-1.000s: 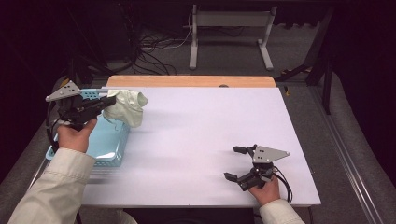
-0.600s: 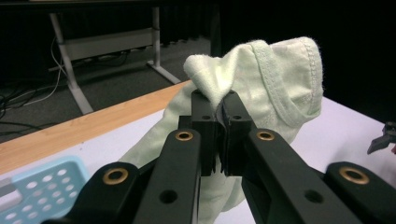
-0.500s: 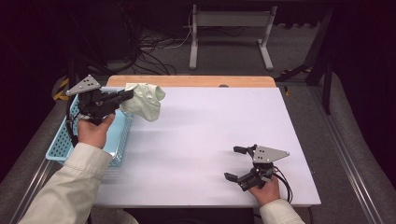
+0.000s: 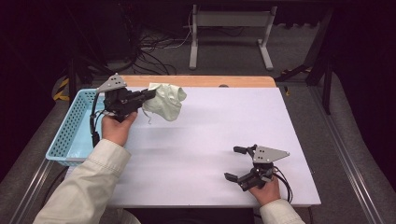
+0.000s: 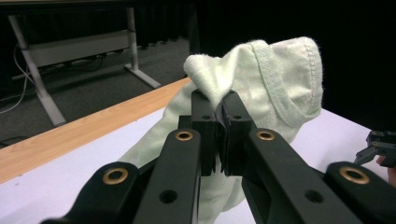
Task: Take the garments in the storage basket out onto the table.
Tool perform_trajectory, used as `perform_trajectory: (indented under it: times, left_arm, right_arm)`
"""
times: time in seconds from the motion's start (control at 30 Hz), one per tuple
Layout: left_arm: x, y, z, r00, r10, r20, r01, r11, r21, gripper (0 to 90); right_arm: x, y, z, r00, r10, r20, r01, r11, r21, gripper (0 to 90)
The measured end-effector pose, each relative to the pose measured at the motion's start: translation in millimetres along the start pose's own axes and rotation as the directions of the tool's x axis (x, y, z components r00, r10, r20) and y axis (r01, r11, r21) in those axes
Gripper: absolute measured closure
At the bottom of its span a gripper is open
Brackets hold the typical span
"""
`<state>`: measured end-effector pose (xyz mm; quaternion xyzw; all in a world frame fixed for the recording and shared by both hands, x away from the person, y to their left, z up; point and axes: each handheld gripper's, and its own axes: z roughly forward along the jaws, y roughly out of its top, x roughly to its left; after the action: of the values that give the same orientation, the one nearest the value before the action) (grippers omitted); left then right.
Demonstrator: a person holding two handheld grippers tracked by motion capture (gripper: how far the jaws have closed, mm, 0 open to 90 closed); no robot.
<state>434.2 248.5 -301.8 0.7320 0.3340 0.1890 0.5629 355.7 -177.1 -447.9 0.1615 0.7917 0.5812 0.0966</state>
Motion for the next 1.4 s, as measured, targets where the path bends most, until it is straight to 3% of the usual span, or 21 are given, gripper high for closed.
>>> perform_trajectory:
  times: [0.63,0.93,1.4]
  left_arm:
    - [-30.6,-17.2,61.8,0.9988,0.004,0.048,-0.005,0.9994,0.034,86.5]
    - [-42.0,-32.2,83.5,0.9982,-0.016,0.058,0.013,0.9985,0.053,86.4]
    - [-53.7,-51.9,109.2,0.9920,-0.029,0.123,0.015,0.9935,0.112,86.1]
  right_arm:
    - [0.2,0.0,-0.3,1.0000,-0.003,-0.001,0.003,1.000,0.000,0.2]
    - [0.1,0.0,-0.3,1.0000,-0.002,-0.002,0.002,1.000,0.000,0.2]
    - [0.1,-0.1,-0.5,1.0000,-0.003,-0.002,0.003,1.000,0.000,0.2]
